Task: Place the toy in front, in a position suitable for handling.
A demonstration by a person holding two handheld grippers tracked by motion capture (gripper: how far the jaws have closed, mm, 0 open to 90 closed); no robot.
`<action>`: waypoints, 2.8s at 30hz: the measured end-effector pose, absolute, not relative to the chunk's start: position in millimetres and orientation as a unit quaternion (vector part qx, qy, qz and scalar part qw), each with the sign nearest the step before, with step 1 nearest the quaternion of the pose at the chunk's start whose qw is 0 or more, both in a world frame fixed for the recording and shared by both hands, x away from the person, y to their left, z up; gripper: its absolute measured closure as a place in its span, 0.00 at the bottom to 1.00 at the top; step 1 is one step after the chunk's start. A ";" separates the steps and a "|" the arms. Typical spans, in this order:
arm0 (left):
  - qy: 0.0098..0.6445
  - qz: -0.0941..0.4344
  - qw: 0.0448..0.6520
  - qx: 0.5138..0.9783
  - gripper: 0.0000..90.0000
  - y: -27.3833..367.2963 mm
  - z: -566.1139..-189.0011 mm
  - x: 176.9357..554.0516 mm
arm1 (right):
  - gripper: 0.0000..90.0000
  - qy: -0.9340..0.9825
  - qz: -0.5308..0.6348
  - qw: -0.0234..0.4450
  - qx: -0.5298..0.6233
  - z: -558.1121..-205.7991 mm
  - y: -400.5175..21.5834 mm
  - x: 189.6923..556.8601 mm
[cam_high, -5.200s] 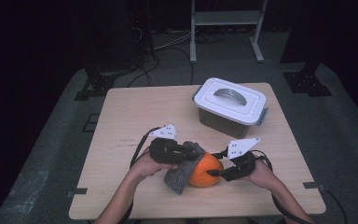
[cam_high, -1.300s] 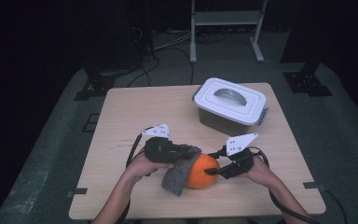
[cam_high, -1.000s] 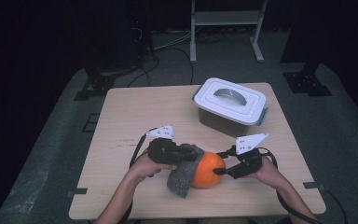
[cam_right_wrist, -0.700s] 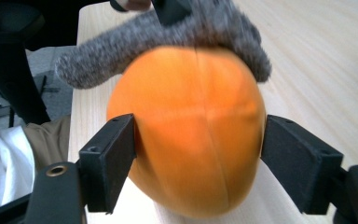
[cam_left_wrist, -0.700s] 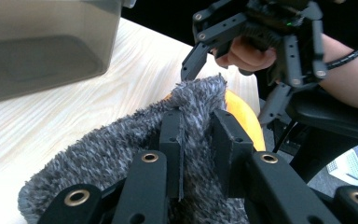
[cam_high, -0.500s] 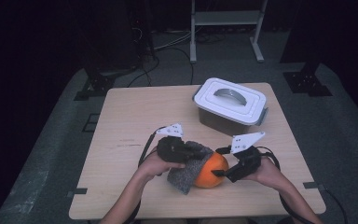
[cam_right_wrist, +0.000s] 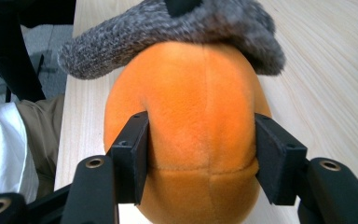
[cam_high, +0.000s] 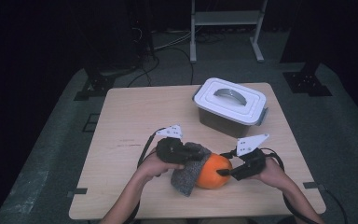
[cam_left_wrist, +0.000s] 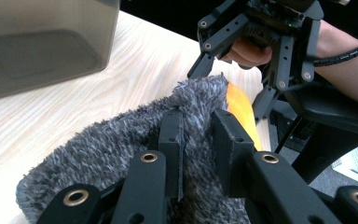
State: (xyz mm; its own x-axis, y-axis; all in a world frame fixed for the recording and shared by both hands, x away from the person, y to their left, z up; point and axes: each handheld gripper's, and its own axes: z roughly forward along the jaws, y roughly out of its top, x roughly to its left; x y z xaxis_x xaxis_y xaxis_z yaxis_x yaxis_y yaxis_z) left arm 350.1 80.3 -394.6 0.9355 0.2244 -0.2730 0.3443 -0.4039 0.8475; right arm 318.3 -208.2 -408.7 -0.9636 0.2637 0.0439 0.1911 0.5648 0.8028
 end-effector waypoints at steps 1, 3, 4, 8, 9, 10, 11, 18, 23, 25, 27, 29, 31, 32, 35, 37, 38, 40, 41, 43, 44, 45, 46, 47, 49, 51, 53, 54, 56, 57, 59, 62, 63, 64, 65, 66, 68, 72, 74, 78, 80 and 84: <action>0.171 -0.059 0.521 0.834 0.82 79.7 -395.5 350.3 | 0.46 0.882 0.452 0.037 0.133 -410.0 -211.3 319.1; 0.174 -0.062 0.523 0.832 0.82 77.6 -396.2 350.6 | 0.43 0.878 0.456 0.033 0.140 -412.0 -215.7 320.1; 0.173 -0.061 0.521 0.834 0.82 76.0 -396.4 350.8 | 0.39 0.878 0.456 0.031 0.145 -412.2 -216.6 320.4; 0.179 -0.059 0.520 0.833 0.82 70.0 -396.1 351.0 | 0.28 0.883 0.442 0.041 0.152 -404.1 -213.3 316.0; 0.179 -0.058 0.519 0.834 0.82 69.3 -395.6 351.3 | 0.27 0.884 0.440 0.044 0.153 -401.6 -212.1 314.6; 0.178 -0.058 0.520 0.834 0.82 68.3 -395.3 351.1 | 0.27 0.883 0.441 0.045 0.152 -399.4 -210.8 313.3; 0.177 -0.058 0.519 0.835 0.82 67.2 -394.9 350.9 | 0.26 0.884 0.441 0.046 0.151 -397.4 -209.2 312.4; 0.179 -0.054 0.514 0.837 0.82 69.2 -396.6 350.1 | 0.32 0.890 0.425 0.054 0.155 -400.6 -193.0 312.5; 0.181 -0.052 0.523 0.832 0.82 76.6 -396.8 349.3 | 0.57 0.894 0.424 0.079 0.125 -402.8 -187.3 309.8; 0.183 -0.047 0.522 0.831 0.82 82.6 -393.2 348.5 | 0.60 0.889 0.434 0.083 0.118 -399.4 -183.6 309.5; 0.181 -0.039 0.520 0.834 0.82 91.6 -387.6 346.7 | 0.61 0.881 0.453 0.073 0.113 -395.0 -179.0 311.6; 0.177 -0.027 0.516 0.838 0.82 100.8 -380.6 343.4 | 0.61 0.879 0.461 0.070 0.104 -391.8 -174.0 313.4; 0.174 -0.021 0.518 0.837 0.82 108.7 -374.3 340.4 | 0.61 0.878 0.465 0.067 0.090 -389.6 -165.3 315.8; 0.173 -0.018 0.519 0.837 0.82 111.4 -371.8 338.6 | 0.62 0.877 0.469 0.063 0.083 -389.1 -160.0 316.9; 0.169 -0.011 0.517 0.839 0.82 120.1 -367.4 335.4 | 0.62 0.877 0.474 0.050 0.056 -389.0 -143.5 319.2; 0.170 -0.010 0.514 0.841 0.82 124.2 -368.8 334.3 | 0.62 0.879 0.474 0.040 0.044 -389.7 -135.2 319.7; 0.173 -0.011 0.515 0.840 0.82 125.6 -371.3 334.0 | 0.62 0.880 0.472 0.036 0.043 -390.6 -132.2 320.0; 0.179 -0.020 0.518 0.836 0.82 128.7 -377.3 334.2 | 0.61 0.883 0.467 0.032 0.037 -393.5 -130.1 322.0; 0.180 -0.024 0.518 0.836 0.82 129.5 -380.6 334.2 | 0.61 0.884 0.465 0.028 0.037 -394.4 -130.8 322.4; 0.183 -0.032 0.519 0.834 0.82 130.3 -386.6 334.9 | 0.61 0.888 0.457 0.030 0.029 -397.0 -133.6 323.7; 0.185 -0.035 0.522 0.832 0.82 130.5 -389.1 335.7 | 0.60 0.890 0.455 0.028 0.028 -397.8 -135.9 323.9; 0.187 -0.039 0.521 0.832 0.82 130.0 -391.2 336.4 | 0.60 0.891 0.452 0.027 0.029 -398.5 -138.0 323.8; 0.187 -0.041 0.523 0.830 0.82 129.2 -392.3 336.6 | 0.60 0.893 0.448 0.031 0.027 -399.0 -141.3 324.3; 0.187 -0.042 0.524 0.830 0.82 128.2 -393.0 336.9 | 0.59 0.894 0.447 0.030 0.028 -399.2 -143.6 324.4; 0.185 -0.042 0.522 0.832 0.82 125.8 -394.1 337.8 | 0.59 0.894 0.446 0.030 0.030 -401.1 -150.7 325.9; 0.185 -0.044 0.518 0.834 0.82 123.9 -395.4 339.3 | 0.59 0.893 0.447 0.028 0.036 -403.6 -158.3 327.8; 0.186 -0.045 0.516 0.835 0.82 122.4 -396.1 340.7 | 0.59 0.892 0.449 0.026 0.044 -405.8 -165.3 329.8; 0.187 -0.044 0.514 0.836 0.82 121.3 -396.1 341.0 | 0.59 0.892 0.450 0.025 0.046 -407.1 -168.3 330.2; 0.186 -0.044 0.512 0.838 0.82 119.9 -396.2 341.3 | 0.58 0.890 0.452 0.021 0.052 -409.8 -174.1 331.6; 0.186 -0.043 0.510 0.839 0.82 119.3 -396.2 341.3 | 0.58 0.889 0.454 0.018 0.056 -411.2 -177.0 332.1; 0.188 -0.044 0.510 0.838 0.82 118.2 -396.7 341.4 | 0.56 0.887 0.456 0.017 0.066 -413.7 -183.1 333.3; 0.187 -0.044 0.509 0.839 0.82 113.3 -397.1 341.9 | 0.46 0.883 0.460 0.007 0.091 -416.2 -188.3 333.9; 0.188 -0.044 0.510 0.838 0.82 111.0 -397.1 341.7 | 0.41 0.883 0.458 0.002 0.103 -415.6 -188.3 333.0; 0.187 -0.043 0.509 0.839 0.82 109.3 -396.9 341.9 | 0.37 0.883 0.456 0.004 0.108 -414.4 -187.9 332.1; 0.188 -0.044 0.508 0.840 0.82 107.9 -396.5 341.7 | 0.34 0.885 0.451 0.006 0.114 -412.6 -187.4 330.1; 0.186 -0.044 0.507 0.840 0.82 107.0 -396.2 341.9 | 0.32 0.887 0.448 0.009 0.115 -410.8 -186.6 328.4; 0.184 -0.044 0.507 0.841 0.82 104.8 -395.6 341.7 | 0.30 0.888 0.444 0.013 0.115 -407.1 -184.6 324.8; 0.181 -0.041 0.505 0.843 0.82 100.0 -394.1 341.3 | 0.28 0.888 0.445 0.019 0.112 -402.2 -176.6 321.4; 0.180 -0.038 0.502 0.845 0.82 99.8 -393.4 341.0 | 0.29 0.891 0.441 0.023 0.108 -403.8 -173.2 321.8; 0.179 -0.039 0.503 0.844 0.82 103.6 -393.1 341.1 | 0.41 0.885 0.454 0.016 0.106 -410.0 -179.4 324.5; 0.179 -0.039 0.503 0.844 0.82 104.1 -393.6 340.9 | 0.42 0.883 0.456 0.014 0.107 -412.4 -183.5 325.6; 0.181 -0.040 0.504 0.843 0.81 105.4 -394.8 341.3 | 0.43 0.883 0.456 0.011 0.112 -415.7 -192.5 326.2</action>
State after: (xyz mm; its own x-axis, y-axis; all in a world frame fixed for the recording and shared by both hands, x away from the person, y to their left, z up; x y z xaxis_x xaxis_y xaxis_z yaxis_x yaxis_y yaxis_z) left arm 341.3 105.4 -394.8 0.9313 0.2656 -0.2494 0.3454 -0.4255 0.8364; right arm 326.2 -192.5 -415.7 -0.9747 0.2080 0.0819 0.1871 0.5584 0.8082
